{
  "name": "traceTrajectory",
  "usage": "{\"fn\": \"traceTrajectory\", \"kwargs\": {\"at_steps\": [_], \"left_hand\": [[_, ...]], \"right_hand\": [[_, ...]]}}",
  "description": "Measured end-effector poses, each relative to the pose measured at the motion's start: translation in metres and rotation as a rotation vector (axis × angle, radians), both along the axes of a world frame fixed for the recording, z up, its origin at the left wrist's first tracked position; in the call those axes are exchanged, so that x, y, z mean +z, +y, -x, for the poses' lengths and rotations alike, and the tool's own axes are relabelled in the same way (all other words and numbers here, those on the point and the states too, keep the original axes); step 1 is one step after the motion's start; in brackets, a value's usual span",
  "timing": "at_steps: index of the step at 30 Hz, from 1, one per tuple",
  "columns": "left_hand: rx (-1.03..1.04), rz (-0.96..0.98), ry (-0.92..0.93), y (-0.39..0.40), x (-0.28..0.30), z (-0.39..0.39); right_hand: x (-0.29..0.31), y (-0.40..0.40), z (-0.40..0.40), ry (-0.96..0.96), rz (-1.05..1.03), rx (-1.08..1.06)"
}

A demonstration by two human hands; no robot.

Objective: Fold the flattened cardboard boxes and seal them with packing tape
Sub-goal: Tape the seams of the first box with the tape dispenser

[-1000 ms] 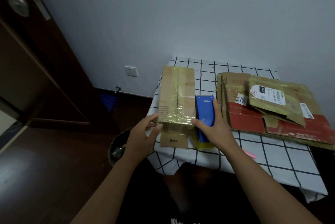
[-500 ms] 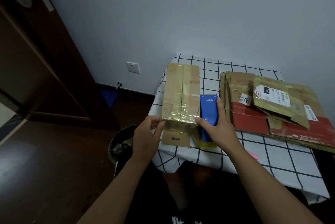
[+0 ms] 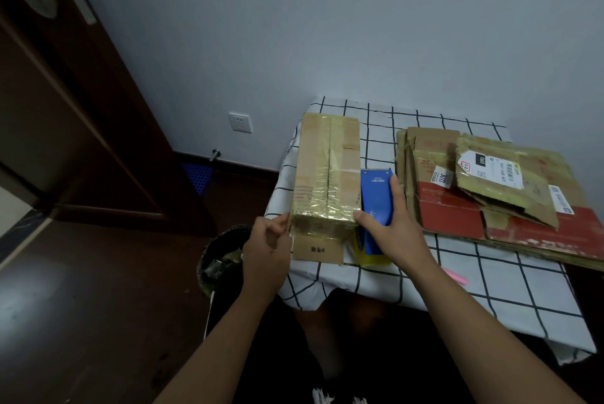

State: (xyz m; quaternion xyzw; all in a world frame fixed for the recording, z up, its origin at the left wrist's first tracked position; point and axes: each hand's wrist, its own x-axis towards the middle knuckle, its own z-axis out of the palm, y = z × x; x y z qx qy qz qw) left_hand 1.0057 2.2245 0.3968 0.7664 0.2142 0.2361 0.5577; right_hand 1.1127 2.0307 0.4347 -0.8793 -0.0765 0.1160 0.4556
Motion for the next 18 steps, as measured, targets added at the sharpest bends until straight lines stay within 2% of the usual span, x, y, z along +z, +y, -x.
{"fn": "traceTrajectory", "kwargs": {"at_steps": [3, 7, 10, 18], "left_hand": [[-0.017, 0.032, 0.013, 0.004, 0.01, -0.003], [0.009, -0.322, 0.049, 0.003, 0.006, -0.008], [0.057, -0.481, 0.025, -0.005, 0.004, -0.011], [-0.004, -0.497, -0.008, -0.008, -0.003, -0.007]], "right_hand": [[0.0, 0.001, -0.001, -0.001, 0.003, 0.003], [-0.002, 0.001, -0.001, -0.008, 0.009, 0.004], [-0.002, 0.001, -0.001, -0.005, 0.004, -0.002], [-0.002, 0.002, -0.001, -0.005, -0.011, -0.012]]}}
